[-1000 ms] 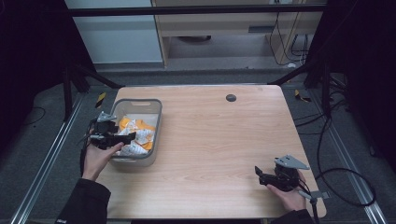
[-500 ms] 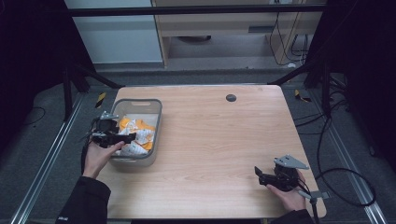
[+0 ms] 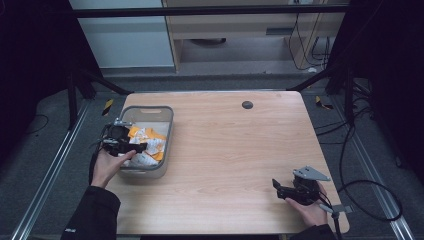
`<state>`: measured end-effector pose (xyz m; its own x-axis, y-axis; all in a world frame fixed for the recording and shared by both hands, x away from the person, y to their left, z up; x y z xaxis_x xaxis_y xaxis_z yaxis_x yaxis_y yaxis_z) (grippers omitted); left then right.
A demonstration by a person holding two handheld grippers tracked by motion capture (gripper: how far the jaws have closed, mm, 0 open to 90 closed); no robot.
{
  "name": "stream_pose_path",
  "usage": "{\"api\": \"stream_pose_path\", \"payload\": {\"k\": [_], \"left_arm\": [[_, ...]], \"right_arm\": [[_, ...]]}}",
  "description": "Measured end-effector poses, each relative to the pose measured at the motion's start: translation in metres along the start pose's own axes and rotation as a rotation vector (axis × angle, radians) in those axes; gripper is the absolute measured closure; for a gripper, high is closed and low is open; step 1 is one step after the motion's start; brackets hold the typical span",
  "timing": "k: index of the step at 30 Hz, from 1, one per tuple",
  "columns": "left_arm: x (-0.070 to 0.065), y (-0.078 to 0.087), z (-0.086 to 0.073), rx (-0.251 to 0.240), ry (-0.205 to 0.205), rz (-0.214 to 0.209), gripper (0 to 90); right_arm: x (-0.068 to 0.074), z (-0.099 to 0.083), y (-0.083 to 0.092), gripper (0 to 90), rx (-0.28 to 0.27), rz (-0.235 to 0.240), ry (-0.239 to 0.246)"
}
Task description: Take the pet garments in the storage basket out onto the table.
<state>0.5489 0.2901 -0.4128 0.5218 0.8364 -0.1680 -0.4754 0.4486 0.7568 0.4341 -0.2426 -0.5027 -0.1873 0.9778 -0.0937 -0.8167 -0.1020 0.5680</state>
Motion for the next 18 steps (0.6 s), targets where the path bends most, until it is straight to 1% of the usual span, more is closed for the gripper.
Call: {"api": "stream_pose_path", "payload": {"k": [3,4,8,10,12,16,18], "left_arm": [[0.0001,-0.0012,0.0002,0.002,0.001,-0.001,30.6],[-0.0002,-0.0028,0.0004,0.007,0.004,-0.012,31.3],[-0.0004,-0.0052,0.0006,0.017,0.005,-0.010,35.2],[0.0002,-0.0053,0.0005,0.032,0.001,-0.009,37.7],[-0.0002,-0.0065,0.0005,0.032,0.009,-0.010,39.1],[0.0003,-0.0089,0.0003,0.052,0.013,-0.014,42.7],[0.0002,-0.0099,0.0002,0.053,0.014,-0.011,45.6]], "right_arm": [[-0.0005,-0.0003,-0.0010,12.9,-0.003,-0.002,0.009],[-0.0004,-0.0004,-0.0012,12.9,-0.002,-0.003,0.010],[-0.0004,-0.0004,-0.0013,13.0,-0.001,-0.001,0.011],[-0.0005,-0.0005,-0.0013,13.0,-0.001,0.000,0.011],[-0.0004,-0.0005,-0.0015,13.0,0.000,0.000,0.011],[-0.0003,-0.0006,-0.0017,13.0,0.002,0.001,0.012],[-0.0001,-0.0007,-0.0017,13.0,0.004,0.001,0.011]]}}
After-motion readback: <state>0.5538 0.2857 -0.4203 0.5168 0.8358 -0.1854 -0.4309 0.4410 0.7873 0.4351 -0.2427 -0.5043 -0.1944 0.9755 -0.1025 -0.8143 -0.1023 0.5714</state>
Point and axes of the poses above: each handheld gripper's, and its own axes: y roughly backward along the jaws, z roughly out of its top, x roughly to its left, the point moved 2 cm from there along -y, roughly forward along the jaws, and after that the axes turned 13 degrees about -z, right-handed, at the moved point
